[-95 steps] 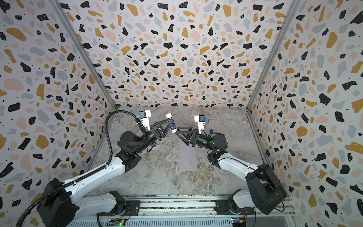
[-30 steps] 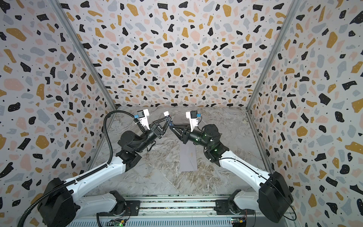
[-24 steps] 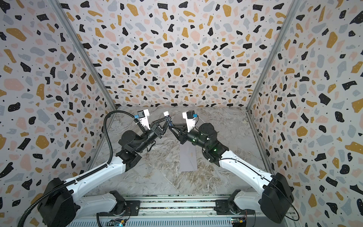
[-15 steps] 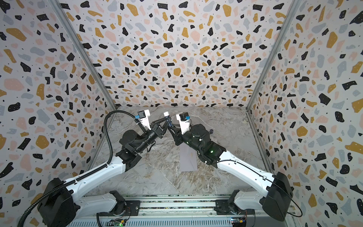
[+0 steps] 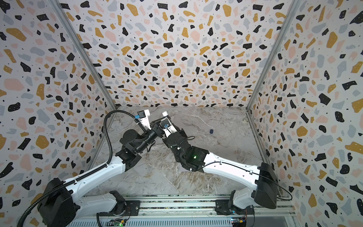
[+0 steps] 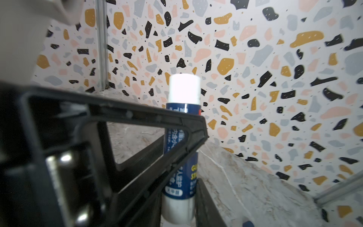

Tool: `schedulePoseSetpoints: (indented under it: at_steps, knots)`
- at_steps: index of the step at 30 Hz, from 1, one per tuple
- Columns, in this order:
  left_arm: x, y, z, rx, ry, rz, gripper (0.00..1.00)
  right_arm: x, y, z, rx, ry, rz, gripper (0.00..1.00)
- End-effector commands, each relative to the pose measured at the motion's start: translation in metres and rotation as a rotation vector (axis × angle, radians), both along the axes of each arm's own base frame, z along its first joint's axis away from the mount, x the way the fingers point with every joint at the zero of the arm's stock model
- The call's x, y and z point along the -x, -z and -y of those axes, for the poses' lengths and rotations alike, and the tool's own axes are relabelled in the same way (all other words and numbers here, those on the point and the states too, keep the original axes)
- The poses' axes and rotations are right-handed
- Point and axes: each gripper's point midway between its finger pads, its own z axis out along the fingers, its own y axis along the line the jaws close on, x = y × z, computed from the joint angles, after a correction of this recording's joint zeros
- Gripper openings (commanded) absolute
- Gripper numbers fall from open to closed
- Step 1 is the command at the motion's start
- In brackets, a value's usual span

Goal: Place the letter into the envelope and seal it

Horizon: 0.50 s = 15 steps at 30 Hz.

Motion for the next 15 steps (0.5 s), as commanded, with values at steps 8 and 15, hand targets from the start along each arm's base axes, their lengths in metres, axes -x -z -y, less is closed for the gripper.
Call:
schedulePoseSetpoints:
  at_steps: [8, 15]
  knots:
    - [0.0243, 0.0055, 0.0313, -0.053, 0.153, 0.007, 0.00, 0.0244, -0.0198, -0.0384, 0.084, -0.070, 0.126, 0.00]
    - [0.0273, 0.0012, 0.0308, -0.050, 0.159, 0.026, 0.00, 0.0281, -0.0243, -0.0361, -0.014, -0.157, 0.078, 0.00]
